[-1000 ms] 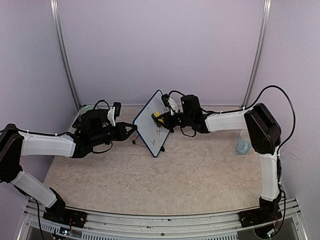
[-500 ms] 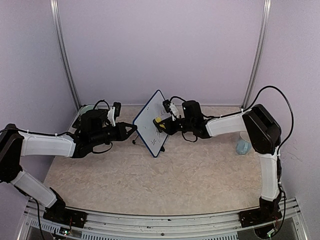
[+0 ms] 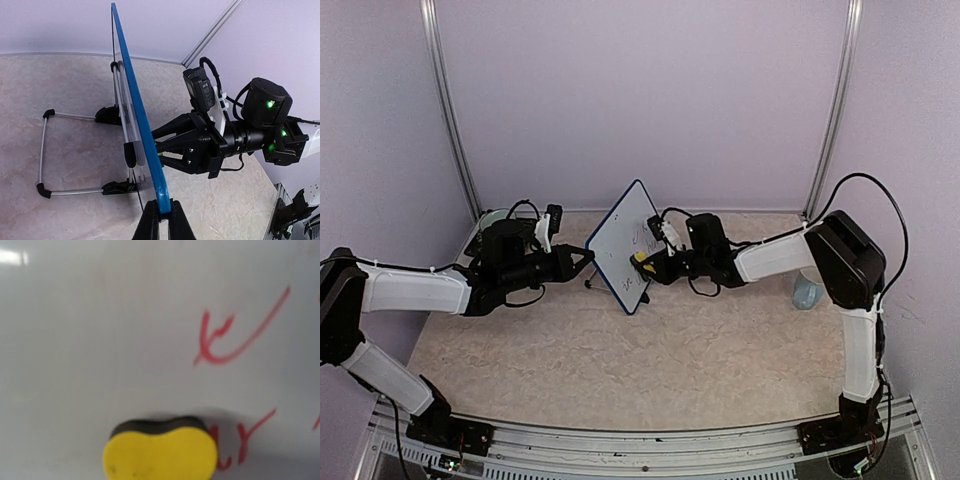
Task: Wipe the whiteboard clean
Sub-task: Erase the whiteboard at the center of the board.
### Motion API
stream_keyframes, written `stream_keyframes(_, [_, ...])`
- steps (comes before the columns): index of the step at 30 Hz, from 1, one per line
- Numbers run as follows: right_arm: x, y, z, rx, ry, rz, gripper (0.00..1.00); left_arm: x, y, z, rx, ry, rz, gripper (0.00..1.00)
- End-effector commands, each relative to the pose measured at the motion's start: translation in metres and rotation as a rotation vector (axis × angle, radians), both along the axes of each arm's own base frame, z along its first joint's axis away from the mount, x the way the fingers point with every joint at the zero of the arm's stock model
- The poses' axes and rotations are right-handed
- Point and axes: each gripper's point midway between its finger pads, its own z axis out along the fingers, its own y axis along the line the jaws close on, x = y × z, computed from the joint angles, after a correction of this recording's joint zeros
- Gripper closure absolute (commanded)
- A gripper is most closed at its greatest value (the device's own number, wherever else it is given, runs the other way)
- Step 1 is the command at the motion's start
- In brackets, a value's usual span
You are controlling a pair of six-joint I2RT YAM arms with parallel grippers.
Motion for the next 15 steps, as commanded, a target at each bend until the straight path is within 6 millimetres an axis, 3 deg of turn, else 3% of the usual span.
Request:
stream_keyframes(1, [-0.036, 0.006, -0.027, -0.059, 0.096, 0.069, 1.00, -0.005, -0.007, 0.006, -0.029, -0.006, -0.037, 0.95])
stream_keyframes(10, [-0.024, 0.002, 0.016, -0.028, 0.004, 0.029, 1.00, -0.005, -0.006, 0.007, -0.028, -0.008, -0.034, 0.96])
stream_keyframes(15, [-0.020, -0.005, 0.022, -0.015, -0.006, -0.002, 1.00, -0.006, -0.005, 0.008, -0.028, -0.012, -0.031, 0.97])
